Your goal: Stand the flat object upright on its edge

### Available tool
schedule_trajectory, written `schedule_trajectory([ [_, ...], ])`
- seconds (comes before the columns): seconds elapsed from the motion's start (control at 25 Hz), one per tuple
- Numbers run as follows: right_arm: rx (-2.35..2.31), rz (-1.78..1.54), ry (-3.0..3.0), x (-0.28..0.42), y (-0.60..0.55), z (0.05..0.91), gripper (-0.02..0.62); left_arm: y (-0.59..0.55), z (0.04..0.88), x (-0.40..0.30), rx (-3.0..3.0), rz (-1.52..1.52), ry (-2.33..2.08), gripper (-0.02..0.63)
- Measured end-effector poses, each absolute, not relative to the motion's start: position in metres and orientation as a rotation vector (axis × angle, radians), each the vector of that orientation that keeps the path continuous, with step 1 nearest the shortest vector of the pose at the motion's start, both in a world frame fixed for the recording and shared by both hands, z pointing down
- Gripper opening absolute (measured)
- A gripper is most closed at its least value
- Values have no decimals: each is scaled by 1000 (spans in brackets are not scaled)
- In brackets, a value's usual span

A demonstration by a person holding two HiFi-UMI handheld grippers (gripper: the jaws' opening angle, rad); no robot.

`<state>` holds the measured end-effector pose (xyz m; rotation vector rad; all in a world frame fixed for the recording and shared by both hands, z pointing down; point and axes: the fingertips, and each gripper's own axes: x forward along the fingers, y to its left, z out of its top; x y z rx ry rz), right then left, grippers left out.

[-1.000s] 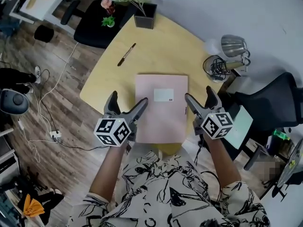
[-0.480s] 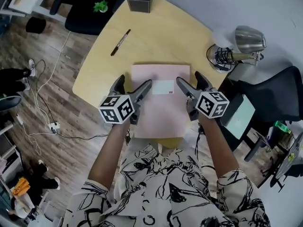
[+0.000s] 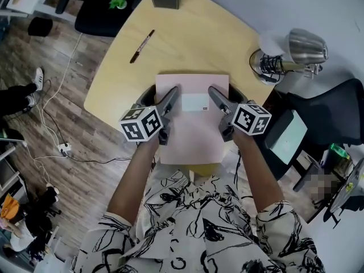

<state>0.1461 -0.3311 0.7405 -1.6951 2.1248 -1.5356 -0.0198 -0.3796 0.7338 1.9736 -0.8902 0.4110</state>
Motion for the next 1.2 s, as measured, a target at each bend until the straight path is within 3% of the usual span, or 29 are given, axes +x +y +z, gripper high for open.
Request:
schedule_trajectory([
  [0.28,-1763,-1594,2043,151,-333,748,304,-380,746,-23,1944,473,-915,336],
  [0.72,-1798,-1567,2084,151,-331,741,299,-380,743,-28,1876,467,-942,307],
  [1.2,-1771,-1251,2292,134,-335,650,298,-375,652,-44,2066,364,-1039,305],
])
